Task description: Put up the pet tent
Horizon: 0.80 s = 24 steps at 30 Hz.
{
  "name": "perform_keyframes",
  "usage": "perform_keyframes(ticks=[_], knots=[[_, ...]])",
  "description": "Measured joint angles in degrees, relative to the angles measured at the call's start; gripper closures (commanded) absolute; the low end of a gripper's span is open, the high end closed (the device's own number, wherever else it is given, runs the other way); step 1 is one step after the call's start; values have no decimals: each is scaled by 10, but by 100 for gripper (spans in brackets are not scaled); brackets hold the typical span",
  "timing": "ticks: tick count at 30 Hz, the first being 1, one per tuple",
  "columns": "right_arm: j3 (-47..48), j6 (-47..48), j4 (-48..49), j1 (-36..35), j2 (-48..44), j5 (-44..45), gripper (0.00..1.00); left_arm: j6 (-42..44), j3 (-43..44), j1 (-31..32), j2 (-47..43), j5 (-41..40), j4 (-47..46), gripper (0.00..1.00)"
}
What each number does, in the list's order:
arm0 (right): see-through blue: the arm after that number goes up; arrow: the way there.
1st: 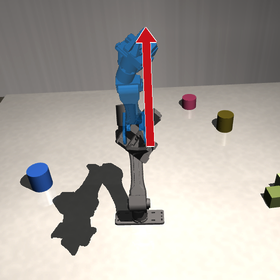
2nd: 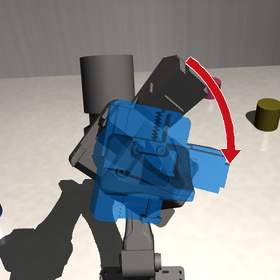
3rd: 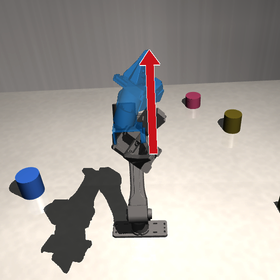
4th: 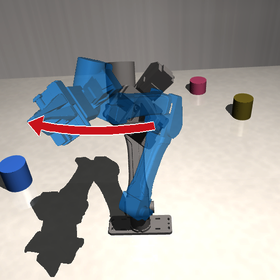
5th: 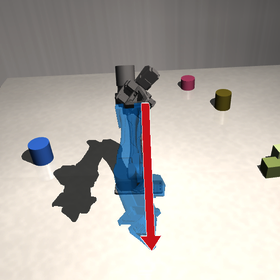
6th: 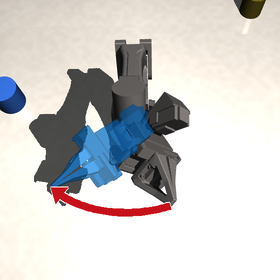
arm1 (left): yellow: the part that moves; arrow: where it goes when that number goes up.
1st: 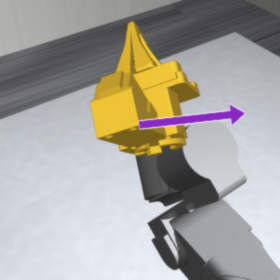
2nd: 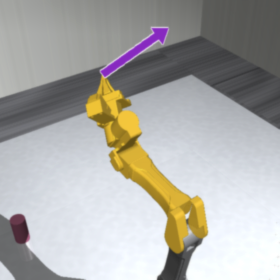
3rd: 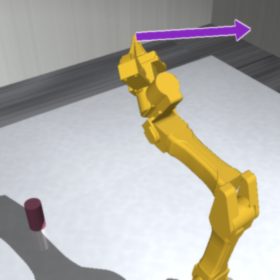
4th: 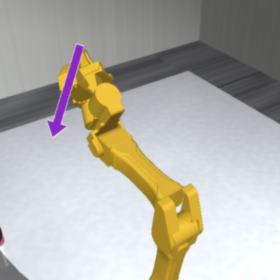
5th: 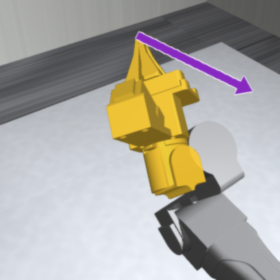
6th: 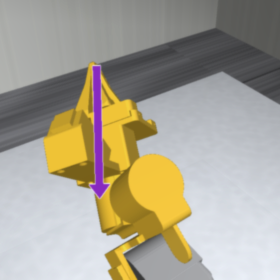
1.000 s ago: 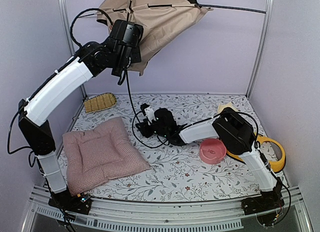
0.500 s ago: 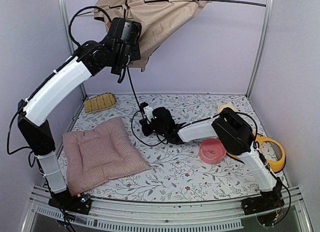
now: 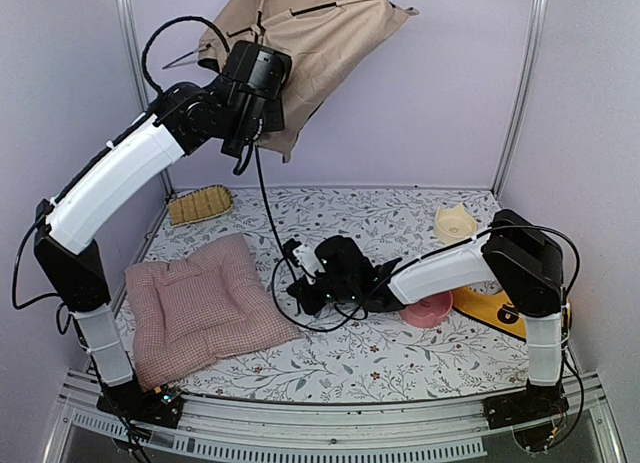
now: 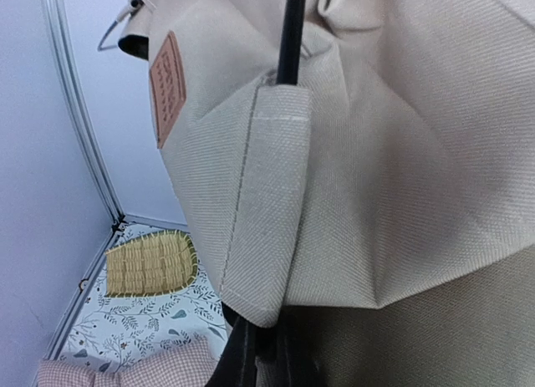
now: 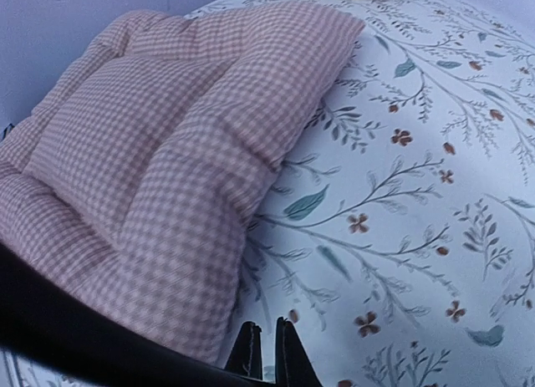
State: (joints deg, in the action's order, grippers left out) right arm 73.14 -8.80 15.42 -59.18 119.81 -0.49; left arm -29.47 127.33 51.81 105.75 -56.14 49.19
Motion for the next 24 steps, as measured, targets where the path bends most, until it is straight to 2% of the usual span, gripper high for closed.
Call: perform_keyframes(ticks=[8,15,24], knots=[[-89,-59,-25,-52,-70,-57,100,-61,-46,10,-1,18,51,100],[-137,-110,-27,-74,-104,-90,100,-105,-92,12,-4,21,57,100],[-191,-129,-51,-105,-158,-83,100,-169,-101,41,-4,31,101,100]])
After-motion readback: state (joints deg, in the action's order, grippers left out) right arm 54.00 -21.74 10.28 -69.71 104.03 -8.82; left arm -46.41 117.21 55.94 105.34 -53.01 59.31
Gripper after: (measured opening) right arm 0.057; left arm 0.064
